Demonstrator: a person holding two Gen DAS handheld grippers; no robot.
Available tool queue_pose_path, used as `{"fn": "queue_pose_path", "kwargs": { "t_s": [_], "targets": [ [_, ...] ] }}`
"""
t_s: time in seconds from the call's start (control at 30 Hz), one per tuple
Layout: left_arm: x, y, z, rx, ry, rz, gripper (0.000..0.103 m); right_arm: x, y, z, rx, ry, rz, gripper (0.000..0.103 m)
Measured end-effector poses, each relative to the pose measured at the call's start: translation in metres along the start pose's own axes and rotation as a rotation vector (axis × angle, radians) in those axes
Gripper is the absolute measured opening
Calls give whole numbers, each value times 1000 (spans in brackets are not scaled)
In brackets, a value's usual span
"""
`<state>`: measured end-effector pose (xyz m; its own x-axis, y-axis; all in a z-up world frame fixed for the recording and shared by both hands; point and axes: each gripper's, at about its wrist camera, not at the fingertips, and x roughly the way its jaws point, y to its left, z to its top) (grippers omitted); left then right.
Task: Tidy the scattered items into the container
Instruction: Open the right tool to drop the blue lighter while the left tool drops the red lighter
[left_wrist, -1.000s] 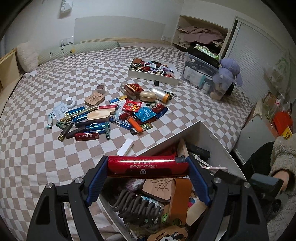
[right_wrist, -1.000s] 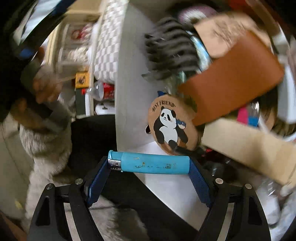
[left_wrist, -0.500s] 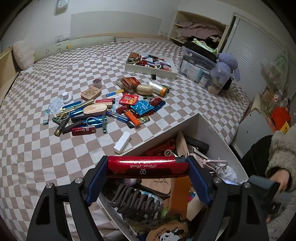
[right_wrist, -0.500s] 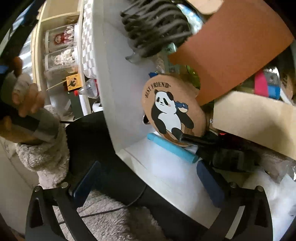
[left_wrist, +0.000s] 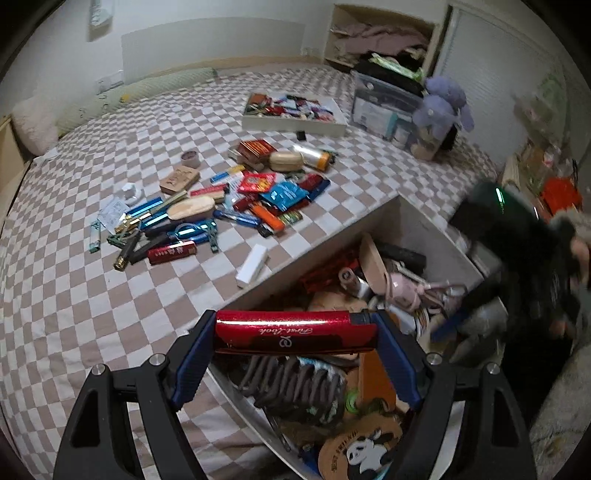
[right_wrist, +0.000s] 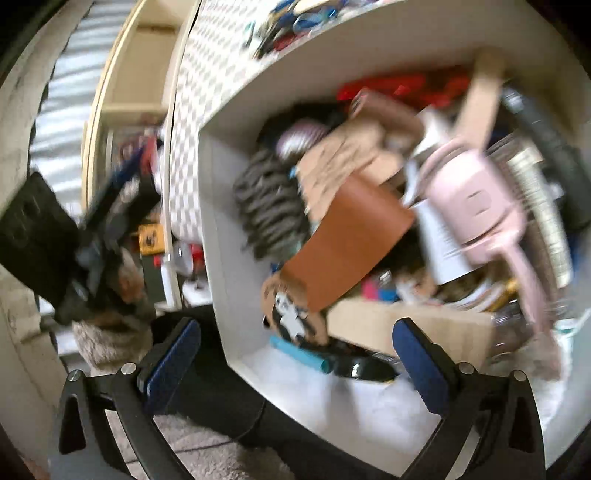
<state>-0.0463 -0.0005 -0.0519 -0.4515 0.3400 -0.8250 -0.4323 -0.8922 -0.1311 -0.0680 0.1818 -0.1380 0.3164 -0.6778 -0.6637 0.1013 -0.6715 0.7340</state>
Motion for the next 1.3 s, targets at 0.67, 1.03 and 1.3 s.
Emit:
{"fn": "queue_pose_path", "kwargs": {
  "t_s": [0.67, 1.03, 1.3],
  "targets": [
    [36, -95, -66, 540, 450, -61, 83, -49, 4, 18, -27, -141, 70, 103],
    [42, -96, -76, 436, 589, -122, 84, -52, 3, 13, -39, -134, 76, 103],
    [38, -88, -75, 366, 584, -137, 93, -54, 3, 11, -40, -142, 81, 103]
  ]
}}
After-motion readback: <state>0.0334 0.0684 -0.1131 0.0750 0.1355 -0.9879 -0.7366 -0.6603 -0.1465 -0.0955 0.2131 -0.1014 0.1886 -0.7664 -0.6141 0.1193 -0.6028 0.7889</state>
